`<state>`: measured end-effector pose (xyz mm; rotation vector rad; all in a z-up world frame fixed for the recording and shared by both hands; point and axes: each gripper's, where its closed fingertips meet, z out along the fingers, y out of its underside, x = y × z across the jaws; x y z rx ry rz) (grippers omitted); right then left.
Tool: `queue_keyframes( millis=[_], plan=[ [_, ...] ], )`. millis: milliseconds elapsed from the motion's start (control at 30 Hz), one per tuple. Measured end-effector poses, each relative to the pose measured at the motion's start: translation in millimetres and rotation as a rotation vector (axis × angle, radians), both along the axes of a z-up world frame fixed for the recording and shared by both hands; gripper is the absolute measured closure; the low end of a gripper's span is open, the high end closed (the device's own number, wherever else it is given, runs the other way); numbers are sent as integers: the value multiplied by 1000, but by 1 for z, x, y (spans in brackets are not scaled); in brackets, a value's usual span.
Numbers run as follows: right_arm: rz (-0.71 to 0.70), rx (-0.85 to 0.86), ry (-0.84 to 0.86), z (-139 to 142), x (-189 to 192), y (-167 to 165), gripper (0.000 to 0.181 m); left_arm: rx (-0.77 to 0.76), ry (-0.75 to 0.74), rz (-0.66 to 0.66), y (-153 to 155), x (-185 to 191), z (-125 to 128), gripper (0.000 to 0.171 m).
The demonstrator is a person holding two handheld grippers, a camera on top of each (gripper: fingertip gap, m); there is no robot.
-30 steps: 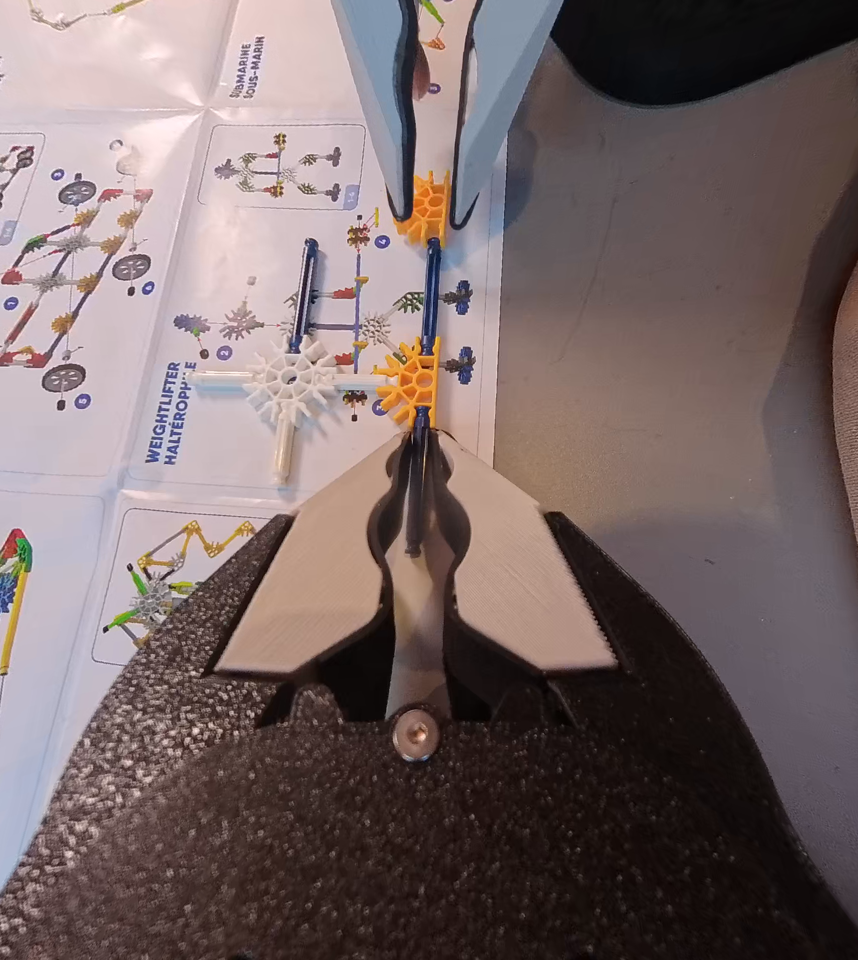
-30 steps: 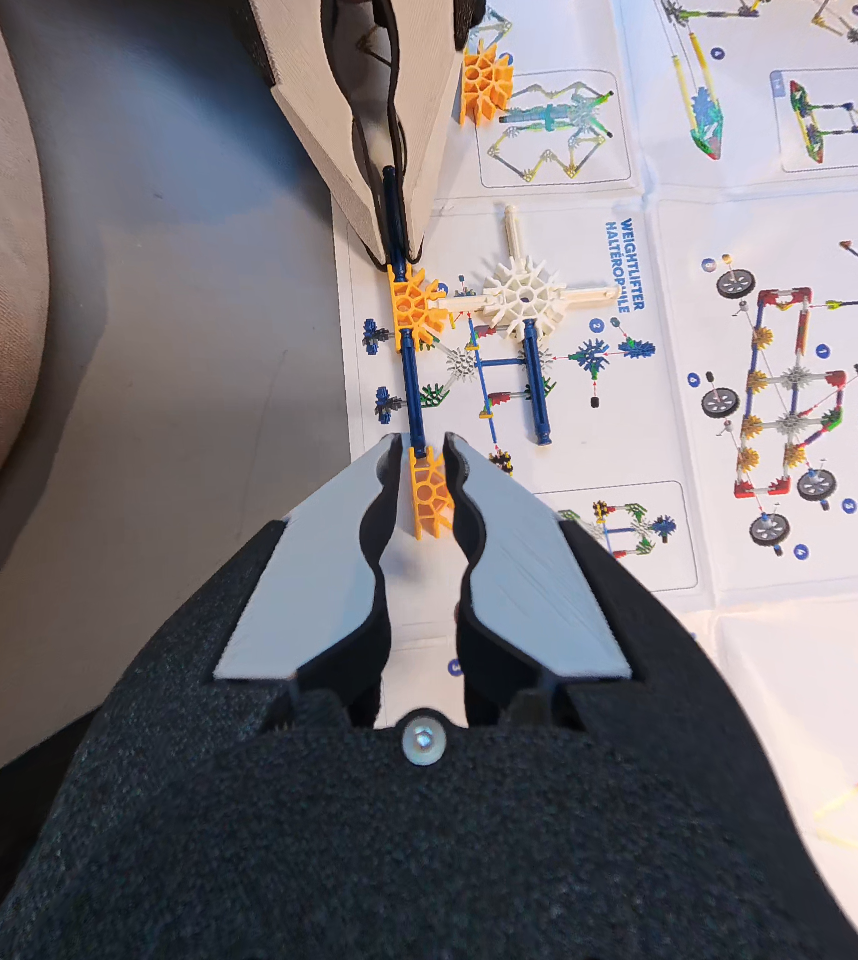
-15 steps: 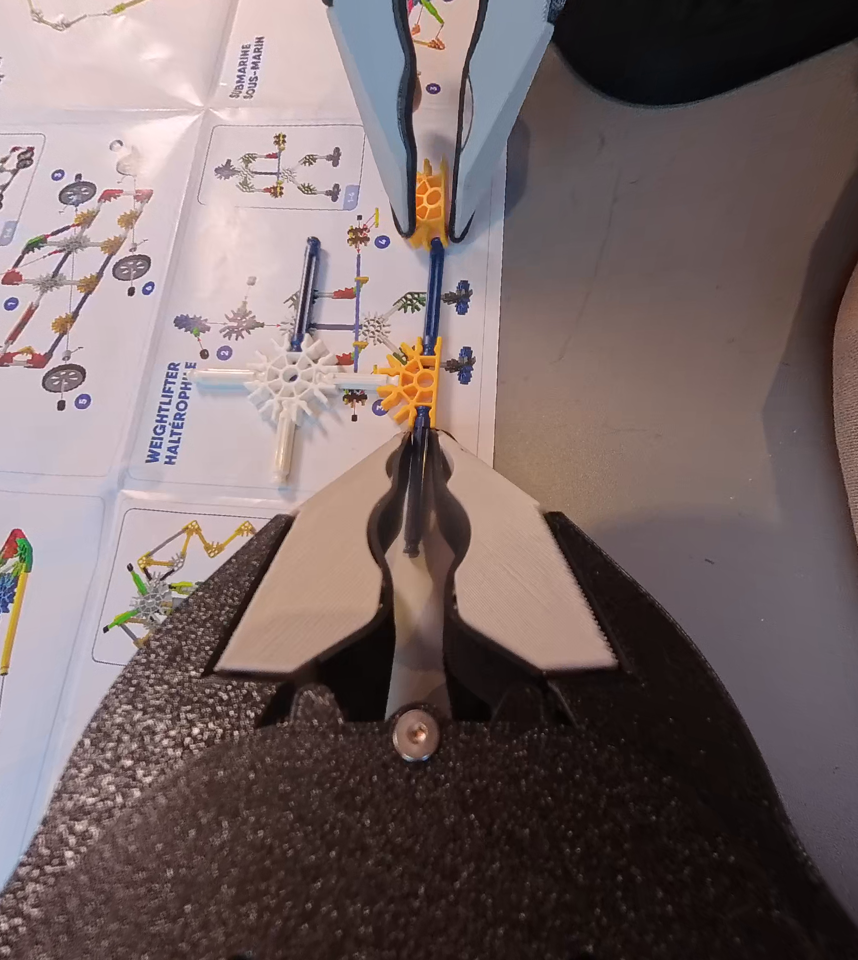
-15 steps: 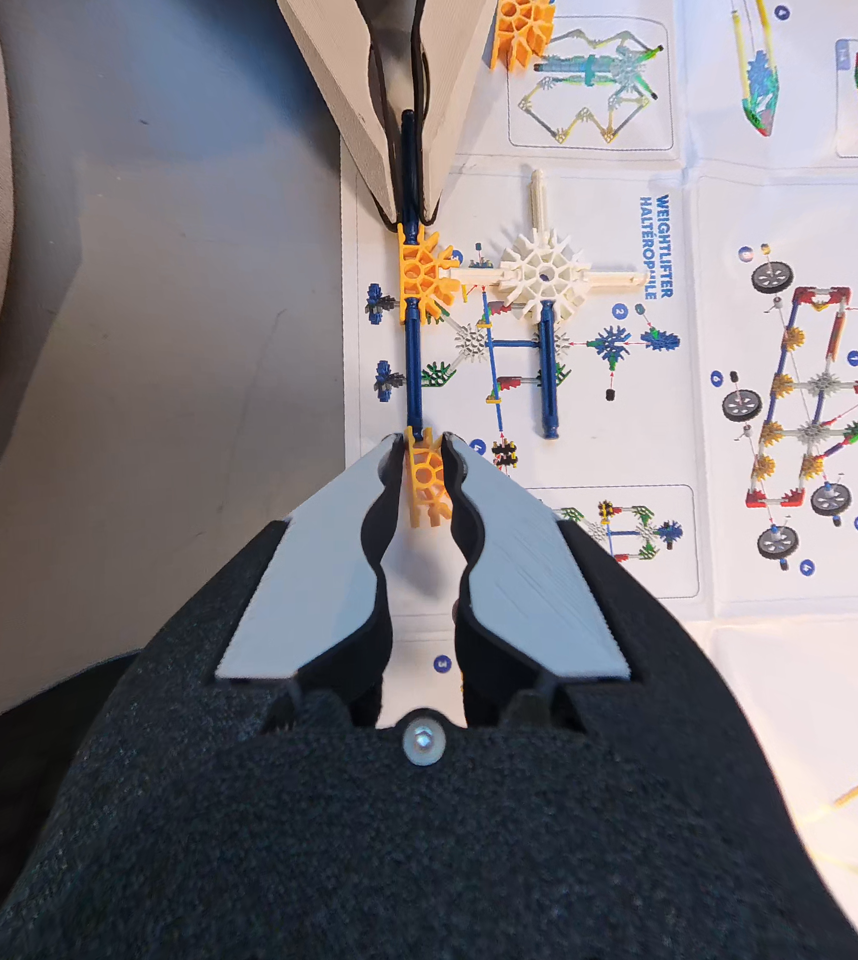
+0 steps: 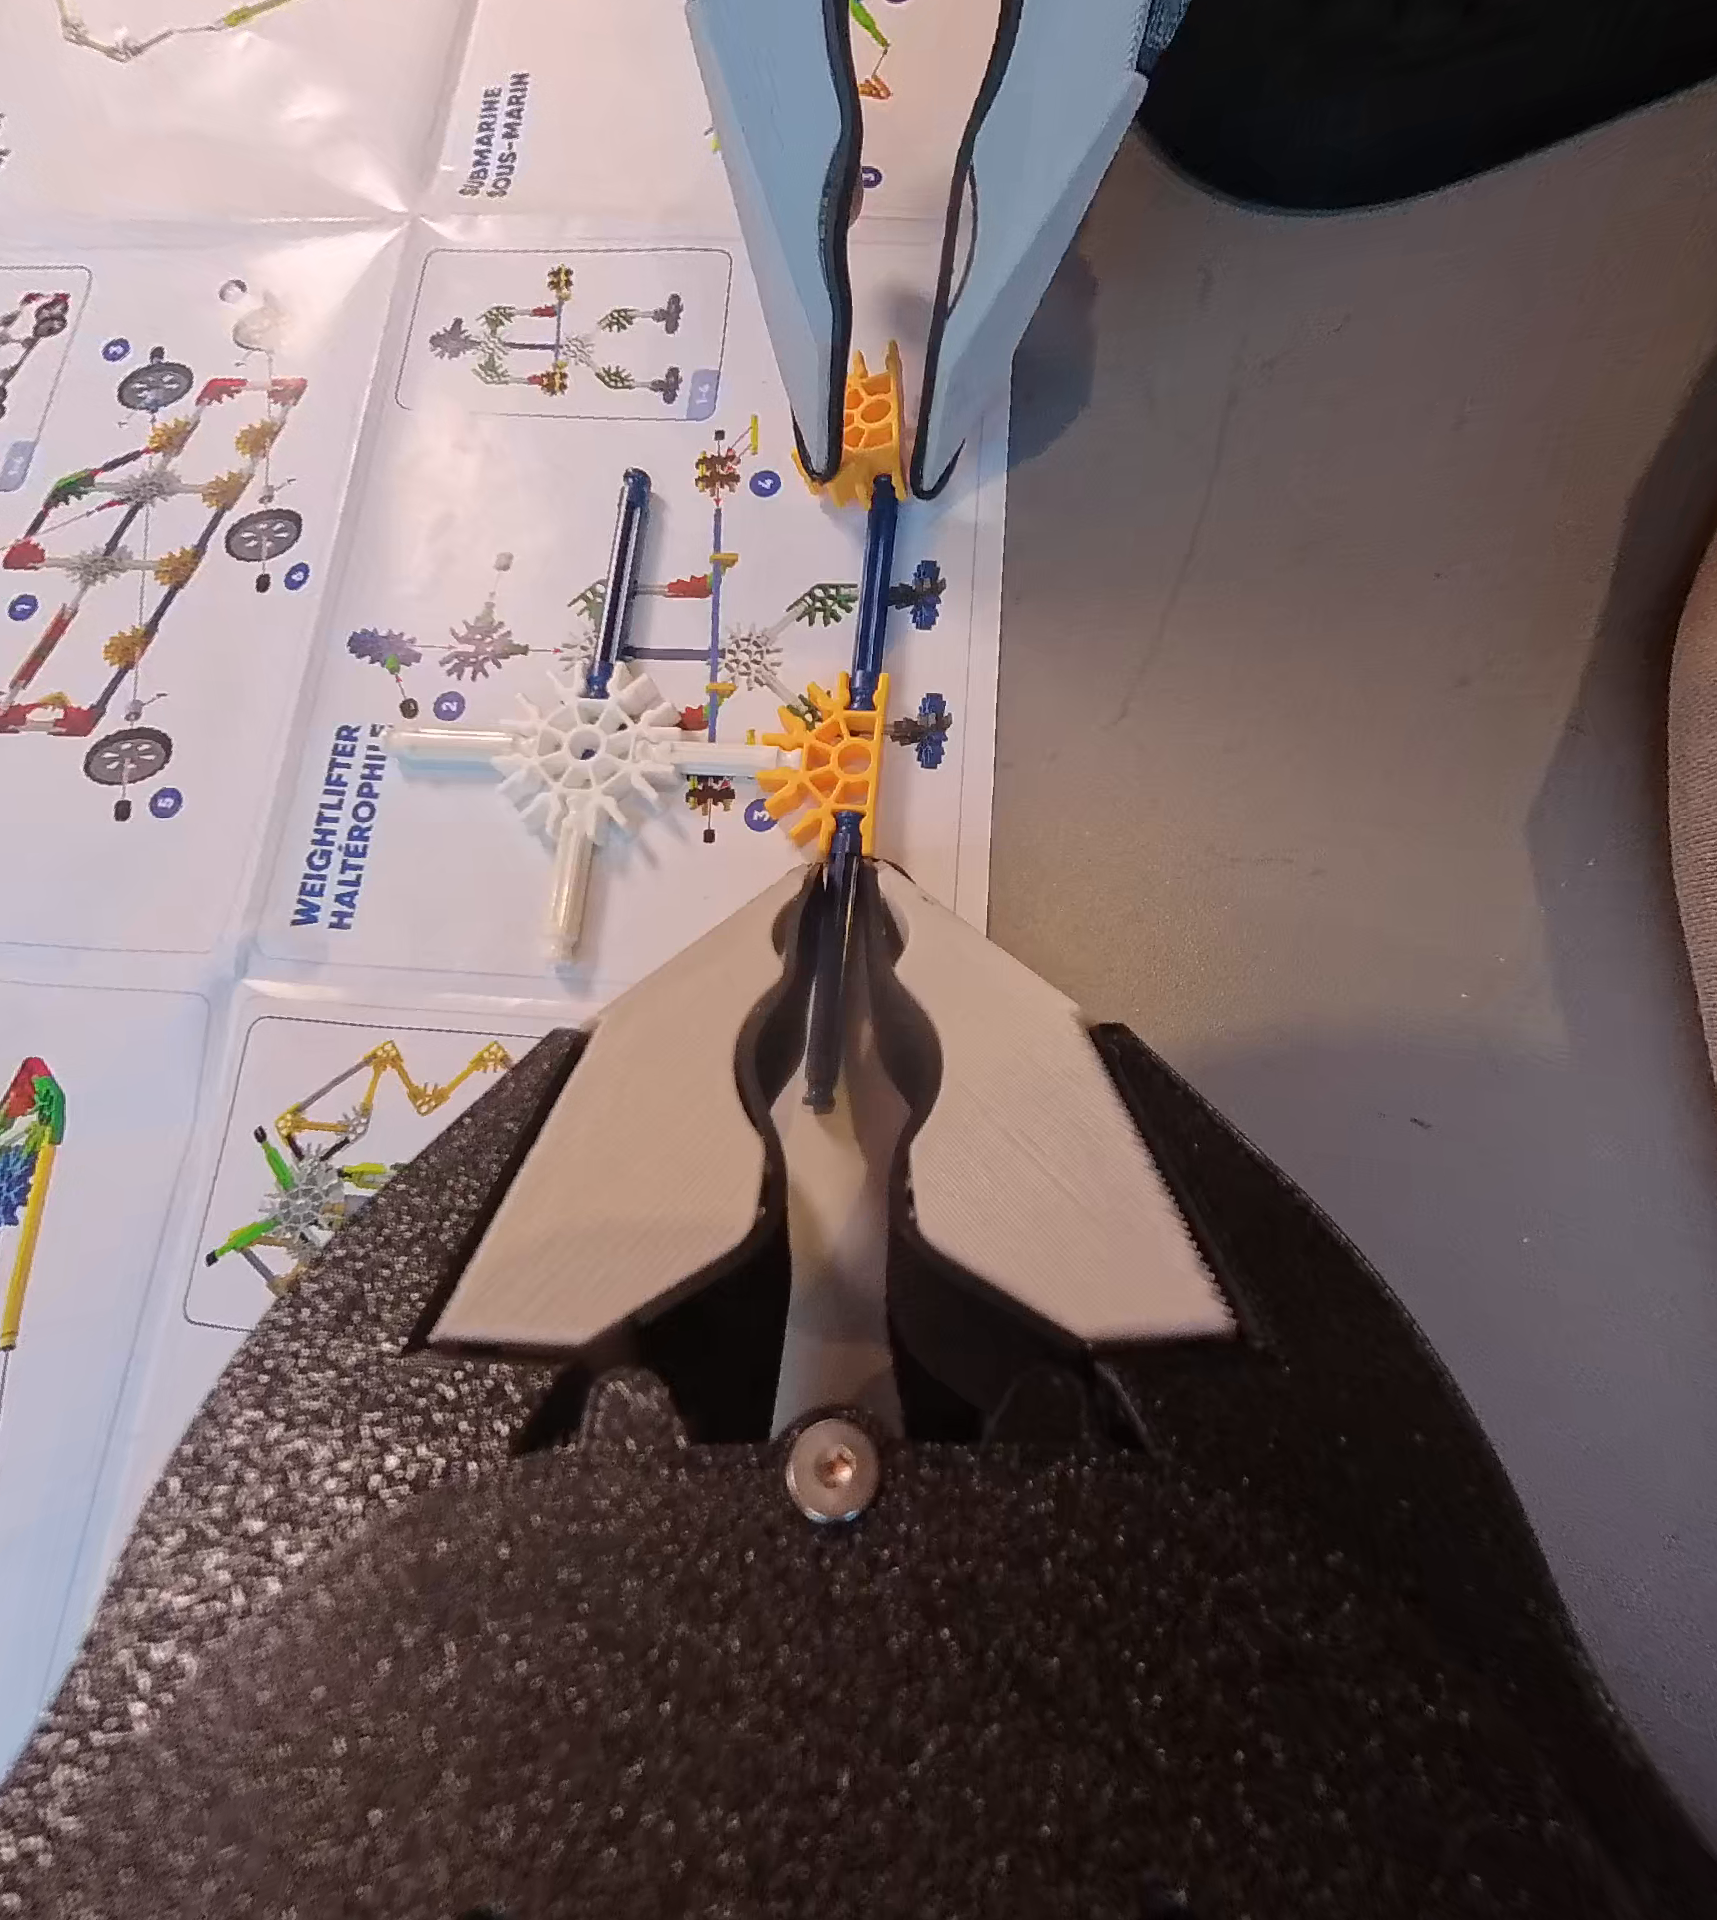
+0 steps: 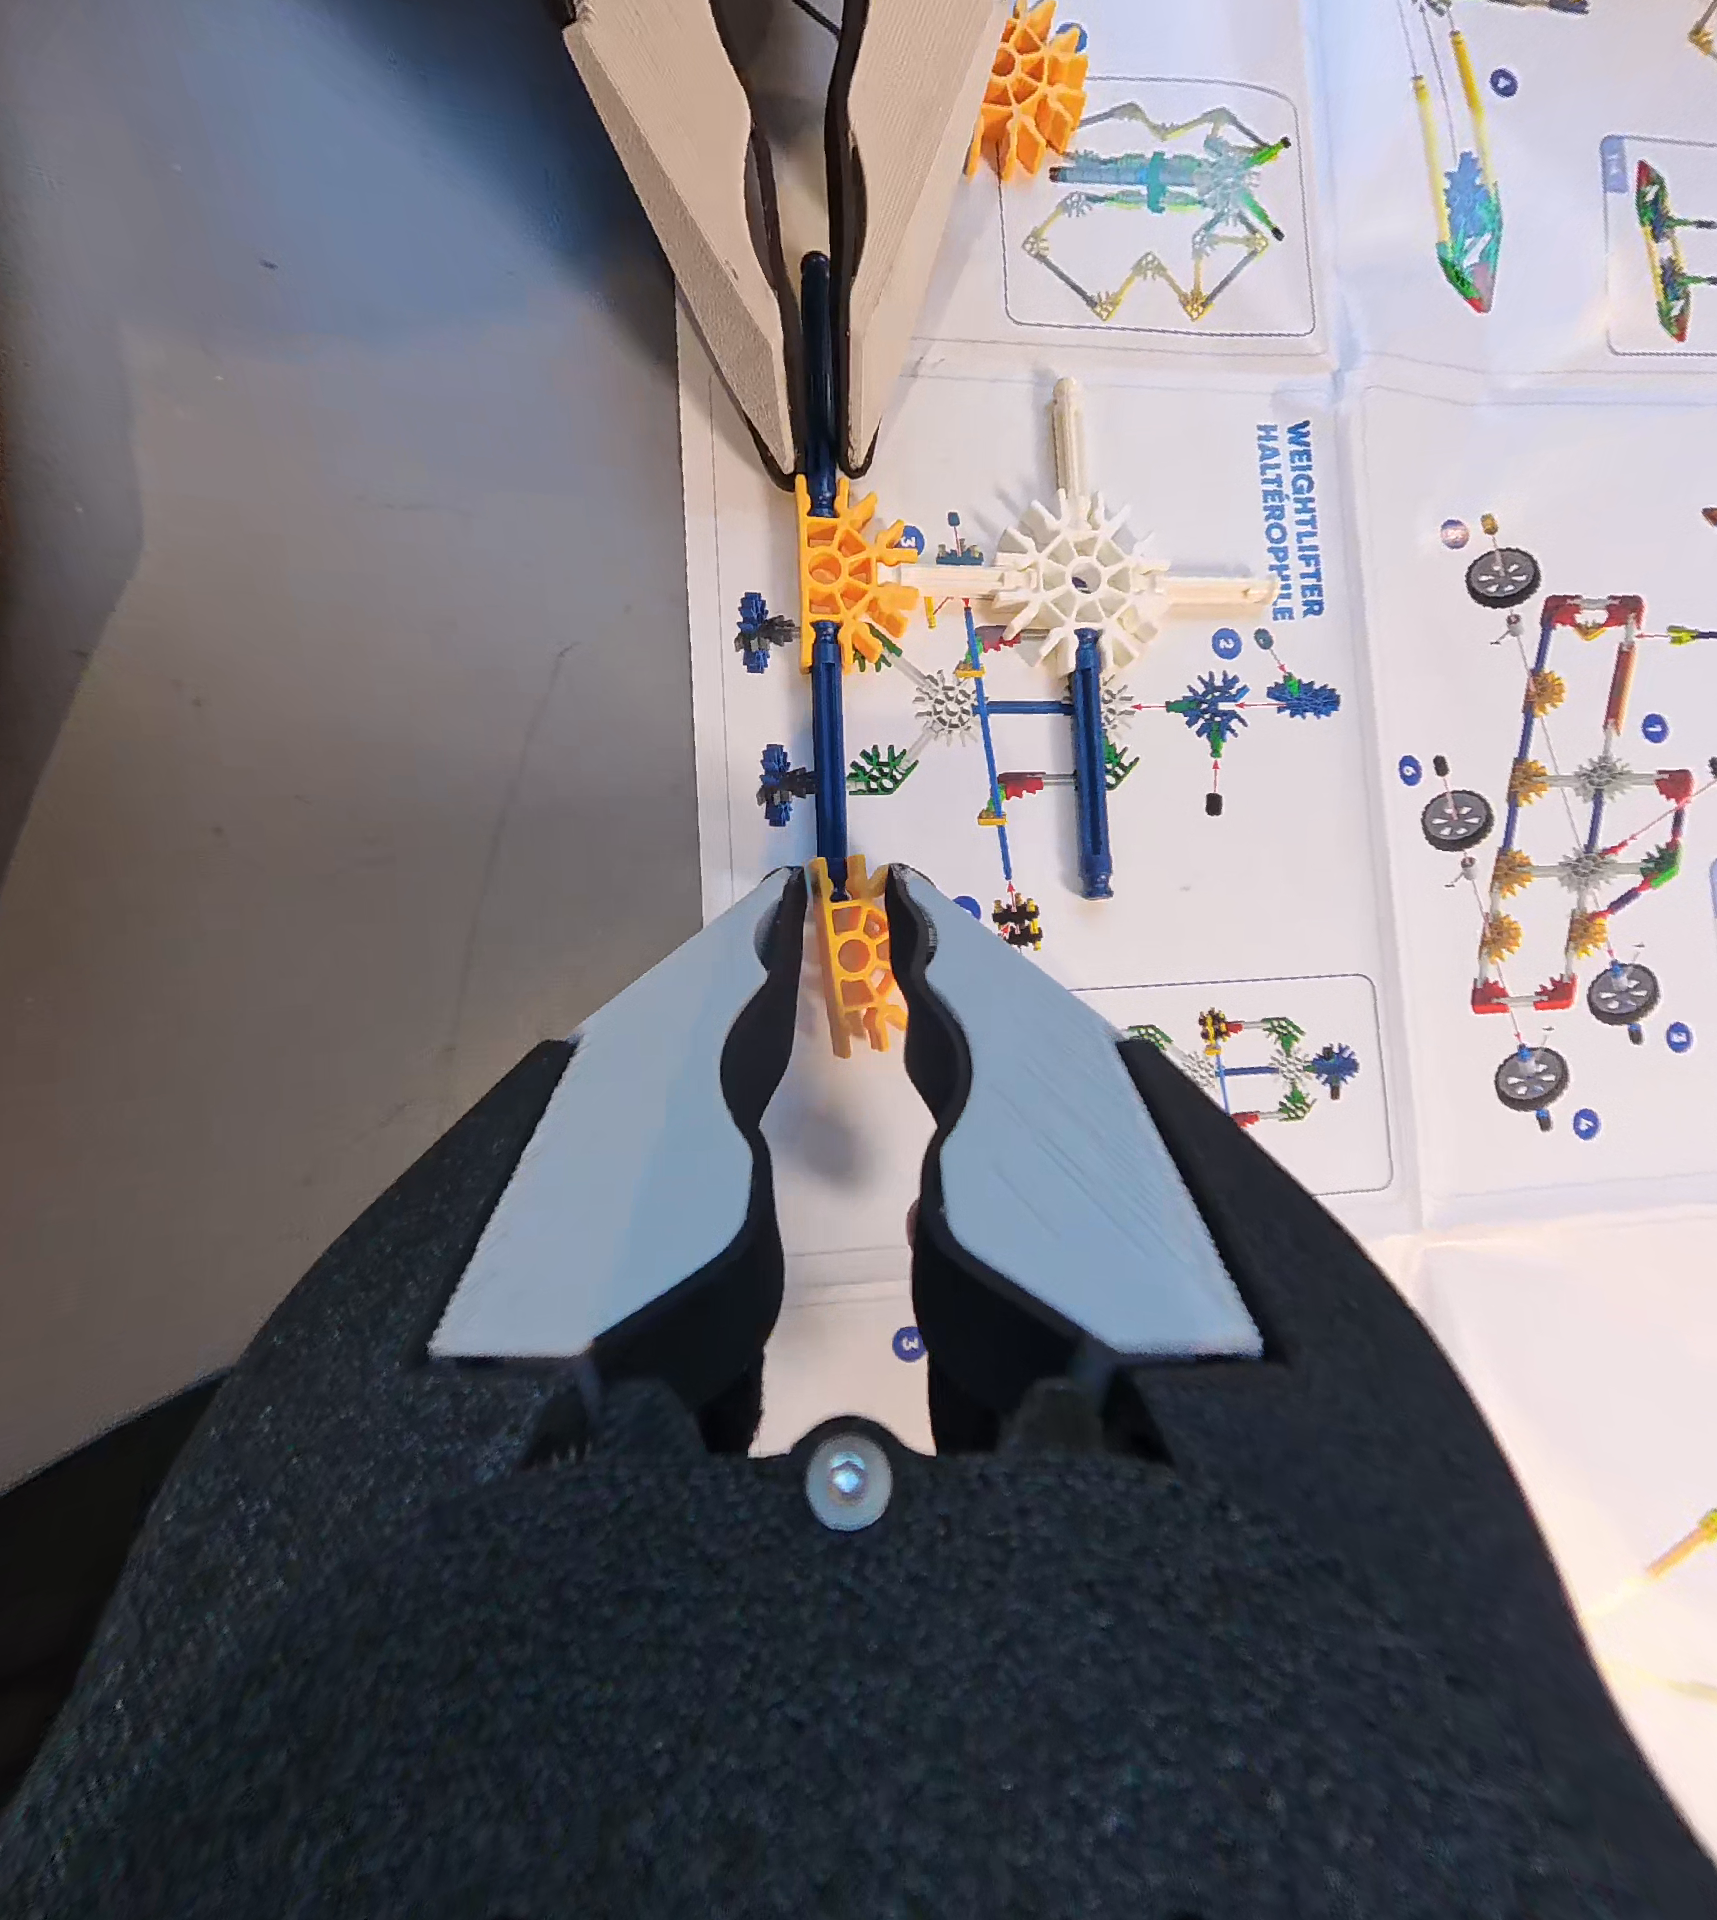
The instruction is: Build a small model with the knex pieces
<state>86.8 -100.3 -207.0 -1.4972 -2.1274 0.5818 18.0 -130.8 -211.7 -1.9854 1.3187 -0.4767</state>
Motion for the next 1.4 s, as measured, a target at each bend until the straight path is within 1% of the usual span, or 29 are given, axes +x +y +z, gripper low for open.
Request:
queue_keyframes(
  millis=[300,467,600,800,933,1067,1267,1333,1400],
  plan=[
    [-4,5,-15,2,1,1,164,4,2,0,0,0,0,167],
    [-25,-65,2,7,-3,0,164,5,3,0,0,0,0,167],
    [-52,-123,-16,4,-1,0,169,5,3,0,0,0,0,167],
    [-59,-131,-40,3,1,0,170,-1,0,0,0,0,0,167],
    [-41,-76,-73,1,1,0,170,-2,-1,1,0,0,0,167],
    [-1,38,-111,0,2,0,170,-15,-7,8,0,0,0,167],
    [-6,202,-95,-1,2,1,169,-30,-15,21,0,0,0,167],
    [-41,169,-54,-1,2,0,169,-25,-12,21,0,0,0,167],
    [-81,54,-21,2,2,-4,162,-21,-10,21,0,0,0,167]
  ],
)
